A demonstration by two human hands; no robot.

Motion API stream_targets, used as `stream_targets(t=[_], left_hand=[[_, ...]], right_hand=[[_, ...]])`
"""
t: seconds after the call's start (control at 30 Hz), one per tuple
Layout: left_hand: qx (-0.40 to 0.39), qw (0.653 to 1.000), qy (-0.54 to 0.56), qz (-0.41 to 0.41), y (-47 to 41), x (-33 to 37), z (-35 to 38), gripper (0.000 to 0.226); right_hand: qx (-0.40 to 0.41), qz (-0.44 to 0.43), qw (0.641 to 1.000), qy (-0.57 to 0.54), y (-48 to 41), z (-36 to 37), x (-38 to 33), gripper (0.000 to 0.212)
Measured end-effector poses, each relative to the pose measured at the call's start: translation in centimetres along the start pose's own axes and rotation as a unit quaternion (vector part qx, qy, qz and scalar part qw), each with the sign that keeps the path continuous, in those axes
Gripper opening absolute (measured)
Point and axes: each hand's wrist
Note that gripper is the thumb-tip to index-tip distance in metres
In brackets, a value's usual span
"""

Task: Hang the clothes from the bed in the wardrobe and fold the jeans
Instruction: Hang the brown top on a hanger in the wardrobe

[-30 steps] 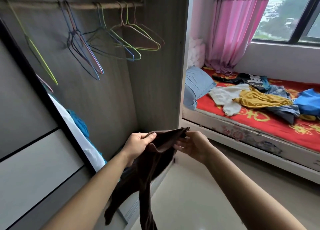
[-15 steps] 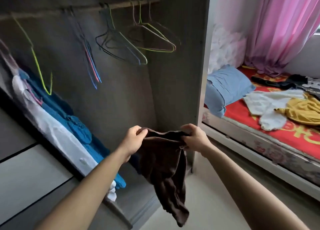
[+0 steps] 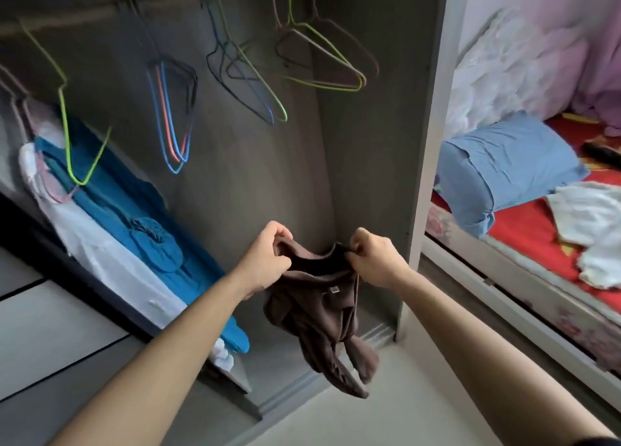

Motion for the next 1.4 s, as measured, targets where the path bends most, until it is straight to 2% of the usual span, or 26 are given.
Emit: stream_targets(t=[0.1, 0.13, 0.2, 0.3, 0.37, 0.43, 0.5, 0.57, 0.67, 0.73, 0.8, 0.9, 1.03, 1.1, 1.2, 1.27, 1.33, 1.4], left_hand=[[0.053, 0.988, -0.147, 0.017, -1.4, -1.4, -1.9, 0.038], [0.085, 0.979, -0.185, 0.014, -2.0, -2.2, -2.8, 0.038], [0.148, 0.965, -0.216, -0.006, -3.1, -3.3, -4.2, 0.03], [0.206, 0.955, -0.191, -0.098, -4.7, -5.0, -6.4, 0.009], [0.212, 0.958, -0.128, -0.145, -5.6, -5.6, -7.3, 0.016], [0.195, 0.964, 0.051, -0.174, -6.5, -5.2, -7.8, 0.027], [0.165, 0.942, 0.224, -0.187, -7.5, -4.1, -8.2, 0.035], [0.155, 0.918, 0.311, -0.191, -8.6, -2.9, -8.8, 0.032], [0.167, 0.898, 0.357, -0.193, -10.0, -2.0, -10.0, 0.025], [0.174, 0.909, 0.331, -0.183, -10.7, -1.8, -10.6, 0.021], [0.182, 0.937, 0.26, -0.148, -11.3, -1.8, -10.7, 0.021], [0.198, 0.959, 0.178, -0.092, -12.1, -1.7, -10.8, 0.019], [0.242, 0.962, 0.125, -0.036, -12.5, -1.9, -11.1, 0.015], [0.258, 0.963, 0.081, -0.009, -12.3, -1.9, -10.7, 0.018], [0.281, 0.959, 0.03, 0.021, -11.7, -1.5, -10.4, 0.029], [0.291, 0.956, 0.025, 0.03, -11.5, -1.2, -10.6, 0.029], [0.304, 0.952, 0.022, 0.04, -11.3, -1.0, -10.7, 0.03], [0.318, 0.947, 0.004, 0.04, -11.1, -0.9, -10.7, 0.036]], right_hand=[[0.097, 0.047, 0.984, -0.139, -2.2, -1.1, -0.2, 0.007], [0.11, 0.051, 0.981, -0.152, -3.0, -1.6, -0.5, 0.008], [0.105, 0.051, 0.979, -0.164, -4.3, -2.5, -1.2, 0.008], [0.075, 0.038, 0.983, -0.164, -6.0, -2.9, -3.3, 0.021], [0.063, 0.028, 0.986, -0.151, -7.1, -3.0, -5.1, 0.027], [0.044, 0.015, 0.991, -0.129, -8.4, -3.2, -6.8, 0.027], [0.028, 0.003, 0.994, -0.106, -9.5, -3.2, -8.3, 0.025], [0.027, -0.004, 0.995, -0.091, -10.4, -3.2, -9.4, 0.024], [0.024, 0.003, 0.998, -0.06, -11.7, -3.1, -10.3, 0.03], [0.016, 0.015, 0.999, -0.04, -12.7, -2.8, -10.3, 0.037], [0.0, 0.026, 0.999, -0.035, -13.6, -2.6, -10.4, 0.041], [0.009, 0.016, 0.998, -0.053, -15.2, -2.7, -10.7, 0.039], [0.174, -0.032, 0.976, -0.13, -17.8, -3.8, -11.9, 0.041], [0.217, -0.051, 0.961, -0.162, -19.8, -4.9, -12.9, 0.042], [0.2, -0.068, 0.96, -0.184, -23.0, -6.4, -14.5, 0.04], [0.165, -0.076, 0.967, -0.181, -24.8, -6.9, -15.7, 0.045], [0.116, -0.082, 0.978, -0.156, -26.1, -7.1, -16.9, 0.057], [0.088, -0.104, 0.985, -0.107, -27.1, -6.8, -17.8, 0.056]])
Point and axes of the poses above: each hand's wrist, its own y-axis away from the middle knuckle, its own z-axis out of the palm, x = y × z, and after that the axes turned 4 degrees about -z, right-handed
